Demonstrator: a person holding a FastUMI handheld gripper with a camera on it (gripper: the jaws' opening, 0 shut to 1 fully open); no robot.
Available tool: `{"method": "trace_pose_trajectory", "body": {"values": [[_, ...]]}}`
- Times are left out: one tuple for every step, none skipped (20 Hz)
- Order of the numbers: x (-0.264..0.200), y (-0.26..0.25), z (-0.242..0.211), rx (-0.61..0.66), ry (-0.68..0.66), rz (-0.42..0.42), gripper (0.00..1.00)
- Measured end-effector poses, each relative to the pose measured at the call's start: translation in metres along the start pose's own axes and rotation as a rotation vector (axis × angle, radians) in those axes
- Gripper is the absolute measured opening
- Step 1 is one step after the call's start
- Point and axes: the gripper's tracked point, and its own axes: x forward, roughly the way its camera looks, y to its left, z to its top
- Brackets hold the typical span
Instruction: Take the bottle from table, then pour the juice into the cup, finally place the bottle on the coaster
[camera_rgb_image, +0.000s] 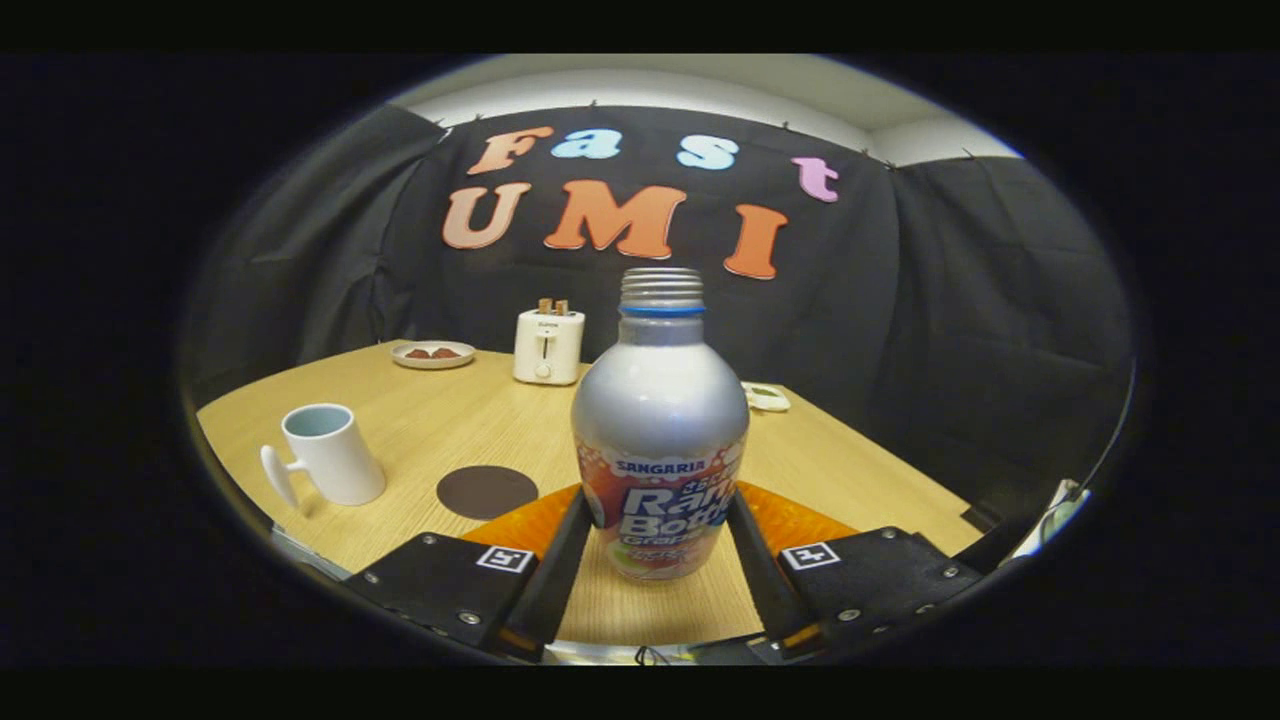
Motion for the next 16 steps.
{"method": "trace_pose_trajectory", "body": {"values": [[-0.003, 0.006, 0.007, -0.036, -0.011, 0.001, 0.75], [-0.006, 0.011, 0.013, -0.068, -0.020, 0.003, 0.75], [-0.008, 0.018, 0.019, -0.095, -0.028, 0.006, 0.75], [-0.009, 0.025, 0.023, -0.123, -0.033, 0.010, 0.75], [-0.010, 0.031, 0.026, -0.155, -0.035, 0.011, 0.75], [-0.010, 0.037, 0.030, -0.195, -0.041, 0.009, 0.75], [-0.010, 0.043, 0.033, -0.236, -0.048, 0.004, 0.75], [-0.012, 0.046, 0.036, -0.275, -0.052, 0.000, 0.75], [-0.012, 0.053, 0.039, -0.311, -0.056, 0.001, 0.75], [-0.011, 0.062, 0.042, -0.346, -0.059, 0.000, 0.75], [-0.009, 0.068, 0.044, -0.377, -0.062, 0.000, 0.75], [-0.008, 0.072, 0.046, -0.408, -0.063, -0.002, 0.75], [-0.007, 0.078, 0.047, -0.442, -0.065, -0.003, 0.75], [-0.006, 0.082, 0.049, -0.479, -0.072, -0.007, 0.75], [-0.006, 0.086, 0.053, -0.521, -0.082, -0.015, 0.75], [-0.007, 0.090, 0.057, -0.566, -0.094, -0.026, 0.75]]}}
